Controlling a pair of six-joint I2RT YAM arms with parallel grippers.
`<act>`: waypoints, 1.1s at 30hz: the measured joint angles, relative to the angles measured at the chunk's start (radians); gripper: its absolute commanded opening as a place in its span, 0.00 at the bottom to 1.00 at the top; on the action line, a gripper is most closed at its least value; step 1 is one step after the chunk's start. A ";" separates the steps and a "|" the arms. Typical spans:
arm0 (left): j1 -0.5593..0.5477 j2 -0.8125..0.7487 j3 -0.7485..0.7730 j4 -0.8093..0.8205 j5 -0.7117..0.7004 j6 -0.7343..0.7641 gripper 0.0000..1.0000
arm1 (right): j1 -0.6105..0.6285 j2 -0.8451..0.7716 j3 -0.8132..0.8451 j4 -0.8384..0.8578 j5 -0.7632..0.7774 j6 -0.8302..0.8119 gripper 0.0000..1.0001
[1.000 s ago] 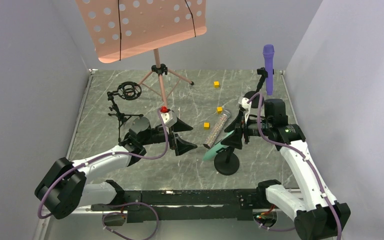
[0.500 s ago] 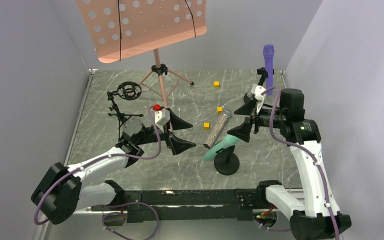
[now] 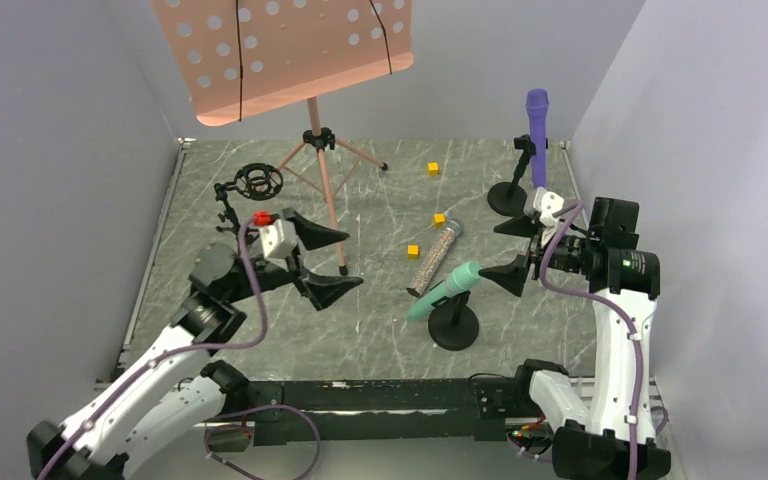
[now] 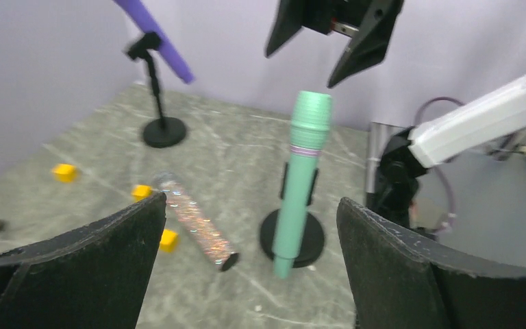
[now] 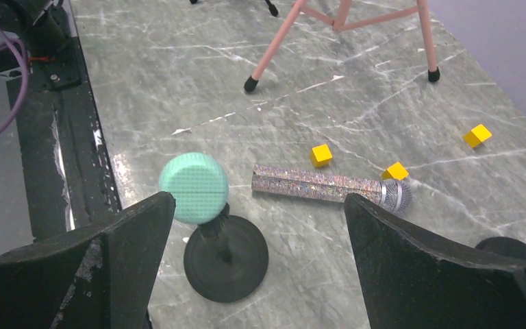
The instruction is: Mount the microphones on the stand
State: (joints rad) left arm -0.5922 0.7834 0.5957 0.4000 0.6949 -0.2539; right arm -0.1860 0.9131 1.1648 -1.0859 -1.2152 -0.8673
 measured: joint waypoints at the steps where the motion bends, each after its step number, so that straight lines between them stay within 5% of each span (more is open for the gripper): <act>1: 0.000 -0.044 0.025 -0.074 -0.031 0.040 0.99 | -0.022 0.008 0.000 -0.031 -0.009 -0.040 0.99; 7: 0.000 -0.202 0.088 -0.394 -0.195 0.250 0.99 | -0.067 0.038 0.000 -0.169 -0.043 -0.221 0.99; 15: 0.000 -0.170 0.087 -0.698 -0.290 0.409 0.99 | -0.074 0.051 -0.078 -0.284 -0.041 -0.473 0.98; 24: 0.000 -0.206 0.078 -0.747 -0.339 0.471 0.99 | -0.072 0.089 -0.284 -0.348 -0.051 -0.777 0.91; 33: 0.000 -0.215 0.077 -0.751 -0.357 0.479 0.99 | 0.005 0.305 -0.303 -0.385 -0.098 -0.932 0.76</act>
State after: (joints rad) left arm -0.5922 0.5686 0.6731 -0.3508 0.3374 0.2249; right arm -0.1810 1.2179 0.8623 -1.4708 -1.3136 -1.7992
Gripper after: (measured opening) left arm 0.993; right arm 0.809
